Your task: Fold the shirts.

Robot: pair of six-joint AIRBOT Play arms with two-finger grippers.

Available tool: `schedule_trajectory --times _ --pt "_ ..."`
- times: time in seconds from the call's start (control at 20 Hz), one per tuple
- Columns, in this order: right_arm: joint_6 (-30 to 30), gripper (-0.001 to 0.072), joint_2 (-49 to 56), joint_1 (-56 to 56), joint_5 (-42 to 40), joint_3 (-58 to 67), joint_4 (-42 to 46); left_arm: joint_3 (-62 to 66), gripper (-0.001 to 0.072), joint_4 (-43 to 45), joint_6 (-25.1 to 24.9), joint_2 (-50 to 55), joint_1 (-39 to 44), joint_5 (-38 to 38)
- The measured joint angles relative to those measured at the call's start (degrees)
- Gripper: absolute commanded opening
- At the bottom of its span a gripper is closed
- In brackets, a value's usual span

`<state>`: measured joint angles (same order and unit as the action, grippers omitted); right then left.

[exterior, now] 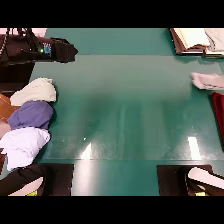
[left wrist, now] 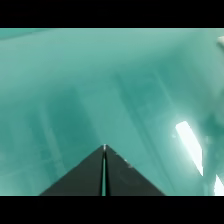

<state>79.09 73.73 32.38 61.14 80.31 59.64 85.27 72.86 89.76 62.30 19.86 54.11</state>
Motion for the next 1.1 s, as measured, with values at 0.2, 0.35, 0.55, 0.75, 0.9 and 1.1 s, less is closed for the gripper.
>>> schedule_trajectory --times 0.2,0.35,0.55,0.75,0.9,1.1 --pt "-0.81 0.0013 0.09 5.70 -2.43 0.02 0.20 0.00 0.0020 0.00 0.35 0.00 0.50 -0.61" --pt "-1.05 0.0012 0.35 7.23 -4.83 1.03 0.28 0.00 0.0020 0.00 0.39 0.00 0.57 -0.85" --pt "-2.36 0.0013 1.22 7.91 -4.31 6.95 0.33 0.00 0.0020 0.00 0.44 0.00 0.61 -0.92" --pt "-3.48 0.0013 1.53 8.15 -0.55 14.05 4.15 0.00 0.0020 0.00 0.42 0.00 0.61 -0.92" --pt "-3.80 0.0013 1.27 8.70 2.80 15.74 9.49 0.00 0.0020 0.02 0.39 0.00 0.61 -0.90" --pt "-4.00 0.0013 -0.81 11.06 6.45 12.39 17.79 0.00 0.0020 0.07 0.37 0.00 0.61 -0.46"
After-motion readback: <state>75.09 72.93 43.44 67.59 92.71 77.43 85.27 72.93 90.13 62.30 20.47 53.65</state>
